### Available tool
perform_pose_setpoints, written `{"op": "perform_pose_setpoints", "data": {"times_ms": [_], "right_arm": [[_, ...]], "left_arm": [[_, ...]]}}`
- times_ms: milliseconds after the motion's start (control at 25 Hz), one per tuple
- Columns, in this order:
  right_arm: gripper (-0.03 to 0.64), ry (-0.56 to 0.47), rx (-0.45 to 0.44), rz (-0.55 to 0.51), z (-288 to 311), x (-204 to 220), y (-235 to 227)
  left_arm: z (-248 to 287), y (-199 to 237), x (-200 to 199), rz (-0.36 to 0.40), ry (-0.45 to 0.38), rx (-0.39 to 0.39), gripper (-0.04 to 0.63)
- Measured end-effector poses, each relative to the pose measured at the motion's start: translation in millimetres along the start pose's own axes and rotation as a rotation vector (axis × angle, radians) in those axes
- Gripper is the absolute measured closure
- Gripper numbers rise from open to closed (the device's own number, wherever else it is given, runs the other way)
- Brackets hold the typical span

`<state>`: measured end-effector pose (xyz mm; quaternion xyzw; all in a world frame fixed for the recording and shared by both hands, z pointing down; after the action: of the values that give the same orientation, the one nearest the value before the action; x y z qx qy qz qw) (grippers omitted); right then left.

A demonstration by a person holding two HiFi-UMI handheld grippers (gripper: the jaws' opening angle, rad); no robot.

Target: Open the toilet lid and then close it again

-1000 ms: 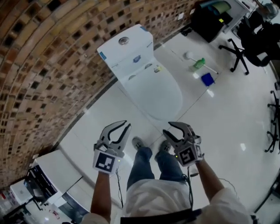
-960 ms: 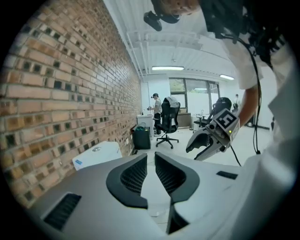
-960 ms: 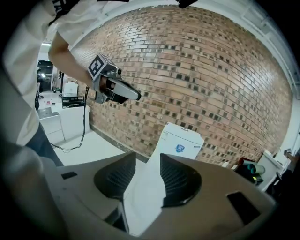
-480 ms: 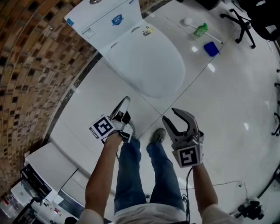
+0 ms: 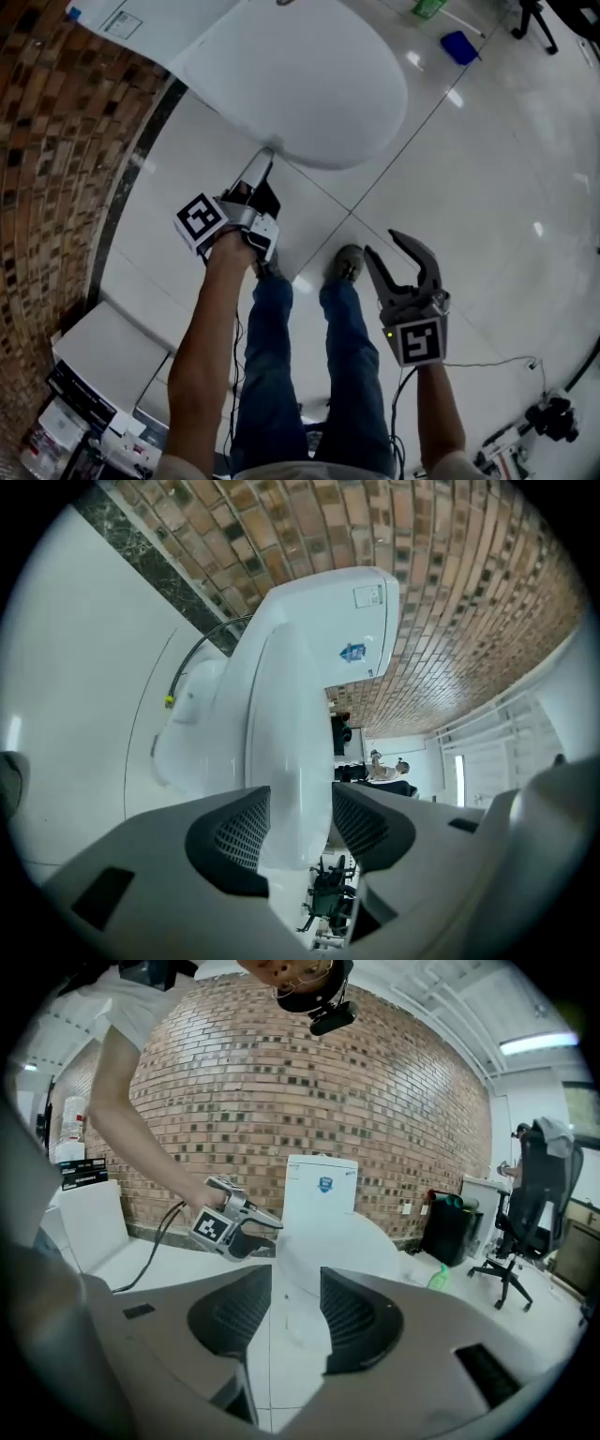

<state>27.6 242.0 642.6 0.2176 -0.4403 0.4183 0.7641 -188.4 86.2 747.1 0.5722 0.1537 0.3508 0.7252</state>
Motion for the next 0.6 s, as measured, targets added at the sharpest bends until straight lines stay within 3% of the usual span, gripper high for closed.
{"op": "perform_pose_setpoints", "data": {"times_ms": [120,320,400,600], "right_arm": [[0.451,-0.003,-0.007,0.008,-1.5,4.8,4.0],[0.451,-0.014,-0.017,0.031,0.6,4.9,2.2],[0.453,-0.012,-0.021,0.024,3.0,3.9,-0.9],[0.451,-0.037,-0.02,0.041,9.0,-3.0,-8.5]], "left_arm": [[11.1,0.8,-1.8,0.005,-0.003,-0.025,0.395],[18.0,10.3,-2.3,0.012,0.005,-0.139,0.394],[22.0,14.5,0.5,0.004,0.02,-0.167,0.347],[23.3,7.7,-2.8,-0.052,0.018,-0.14,0.343]]}}
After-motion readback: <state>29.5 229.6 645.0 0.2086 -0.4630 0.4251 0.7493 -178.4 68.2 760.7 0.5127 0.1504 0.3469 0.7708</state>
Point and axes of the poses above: the fingertips, and each gripper's own axes: z forward along the fingers, y to its left, x out of its underside, the point moved 5 cm from there along -z, backward along the fingers, and after that the axes turned 8 degrees about z, right-handed, at the moved point
